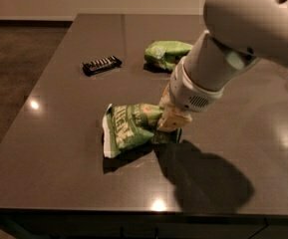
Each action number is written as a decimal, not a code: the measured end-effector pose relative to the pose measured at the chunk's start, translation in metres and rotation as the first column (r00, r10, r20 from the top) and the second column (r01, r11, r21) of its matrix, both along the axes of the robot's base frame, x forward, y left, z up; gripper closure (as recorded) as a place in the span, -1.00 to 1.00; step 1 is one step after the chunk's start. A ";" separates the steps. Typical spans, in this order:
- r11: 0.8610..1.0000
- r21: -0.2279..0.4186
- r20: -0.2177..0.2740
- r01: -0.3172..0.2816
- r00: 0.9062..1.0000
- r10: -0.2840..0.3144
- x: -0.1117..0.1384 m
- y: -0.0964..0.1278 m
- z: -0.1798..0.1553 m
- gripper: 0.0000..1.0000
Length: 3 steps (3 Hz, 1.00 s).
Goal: Move green jalapeno chip bag near green rice chip bag
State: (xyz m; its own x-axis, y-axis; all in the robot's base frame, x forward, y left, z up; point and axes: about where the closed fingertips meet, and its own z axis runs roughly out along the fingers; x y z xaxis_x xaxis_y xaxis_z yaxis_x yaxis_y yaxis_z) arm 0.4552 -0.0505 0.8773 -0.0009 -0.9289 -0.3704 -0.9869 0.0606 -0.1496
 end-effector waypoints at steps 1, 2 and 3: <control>0.995 -0.003 0.009 0.096 0.995 -0.096 0.039 -0.026 0.010 1.00; 0.977 -0.005 0.031 0.215 0.976 -0.214 0.073 -0.062 0.019 1.00; 0.951 -0.017 0.047 0.308 0.951 -0.307 0.095 -0.092 0.022 1.00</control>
Offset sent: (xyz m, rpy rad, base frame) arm 0.1172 -0.1117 0.0317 -0.0129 -0.0567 -0.3797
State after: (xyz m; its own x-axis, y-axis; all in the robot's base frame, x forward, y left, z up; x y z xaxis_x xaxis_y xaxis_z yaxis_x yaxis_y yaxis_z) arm 0.5505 -0.1424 0.8994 -0.2719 -0.8948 -0.3540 -0.9137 0.3555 -0.1970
